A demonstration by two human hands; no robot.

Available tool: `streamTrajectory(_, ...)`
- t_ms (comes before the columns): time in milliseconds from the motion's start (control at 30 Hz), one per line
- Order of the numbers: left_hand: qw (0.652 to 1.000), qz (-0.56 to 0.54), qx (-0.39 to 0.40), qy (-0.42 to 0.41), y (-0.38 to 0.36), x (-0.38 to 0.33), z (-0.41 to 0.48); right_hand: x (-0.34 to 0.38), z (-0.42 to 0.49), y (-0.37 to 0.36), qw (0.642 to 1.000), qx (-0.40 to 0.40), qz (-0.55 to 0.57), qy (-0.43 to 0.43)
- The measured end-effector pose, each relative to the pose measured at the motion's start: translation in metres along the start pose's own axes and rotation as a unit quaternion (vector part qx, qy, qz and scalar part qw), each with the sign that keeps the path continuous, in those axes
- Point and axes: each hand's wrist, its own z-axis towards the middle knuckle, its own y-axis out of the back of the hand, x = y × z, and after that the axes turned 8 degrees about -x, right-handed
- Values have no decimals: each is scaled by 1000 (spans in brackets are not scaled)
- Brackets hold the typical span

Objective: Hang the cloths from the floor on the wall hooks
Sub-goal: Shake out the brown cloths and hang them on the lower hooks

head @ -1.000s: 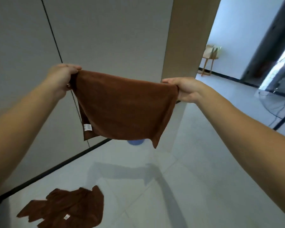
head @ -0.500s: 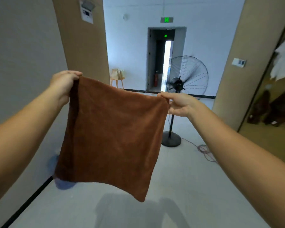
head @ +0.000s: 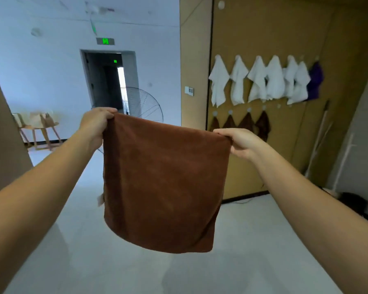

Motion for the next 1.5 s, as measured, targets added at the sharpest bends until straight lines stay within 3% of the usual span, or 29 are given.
streamTrajectory(200,998,-20,64,6,-154,10,-25,39,23,130,982,-128,-69,119)
streamTrajectory(367,994,-32,108,14,-256,15,-39,68,50,213,946,-177,-154,221)
streamTrajectory(633,985,-39,166,23,-382,31,-31,99,103,307,919,-256,-176,241)
streamTrajectory(933,964,-59,259,18,-542,50,21,125,192,366,885,-339,-188,259)
streamTrajectory(1233,942,-50,329,37,-677,78,83,140,280,442,817,-431,-243,297)
streamTrajectory(1500,930,10,367,32,-783,102,92,145,342,515,811,-464,-238,264)
